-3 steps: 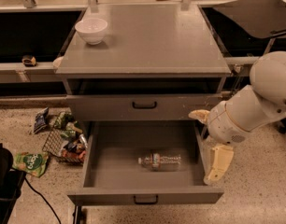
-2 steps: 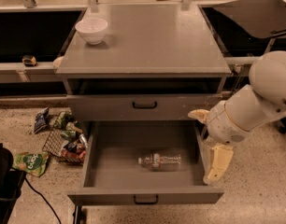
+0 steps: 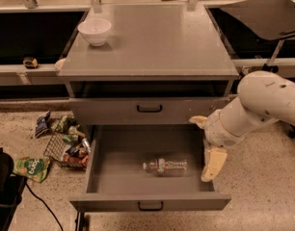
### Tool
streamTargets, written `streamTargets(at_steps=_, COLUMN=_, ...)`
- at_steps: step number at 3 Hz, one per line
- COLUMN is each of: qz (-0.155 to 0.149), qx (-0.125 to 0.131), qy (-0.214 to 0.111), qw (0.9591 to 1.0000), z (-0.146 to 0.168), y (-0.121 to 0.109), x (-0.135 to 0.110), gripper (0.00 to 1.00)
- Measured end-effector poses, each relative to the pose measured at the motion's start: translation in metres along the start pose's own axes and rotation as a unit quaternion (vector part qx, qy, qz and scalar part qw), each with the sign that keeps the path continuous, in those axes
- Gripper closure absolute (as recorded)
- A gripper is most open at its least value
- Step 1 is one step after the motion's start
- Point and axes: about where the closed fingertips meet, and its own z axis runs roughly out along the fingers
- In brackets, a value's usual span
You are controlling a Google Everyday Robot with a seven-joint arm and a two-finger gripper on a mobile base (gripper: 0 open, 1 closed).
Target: Pick water bottle from middle drawer and place on counter
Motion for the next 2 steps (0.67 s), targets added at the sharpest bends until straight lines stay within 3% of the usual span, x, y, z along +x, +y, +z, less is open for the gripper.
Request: streamTargets(at_steps=2, qz=0.008, qx=0.014, qy=-0.053, qw=0.9985, z=0.093, y=-0.05, x=0.036, gripper=0.0)
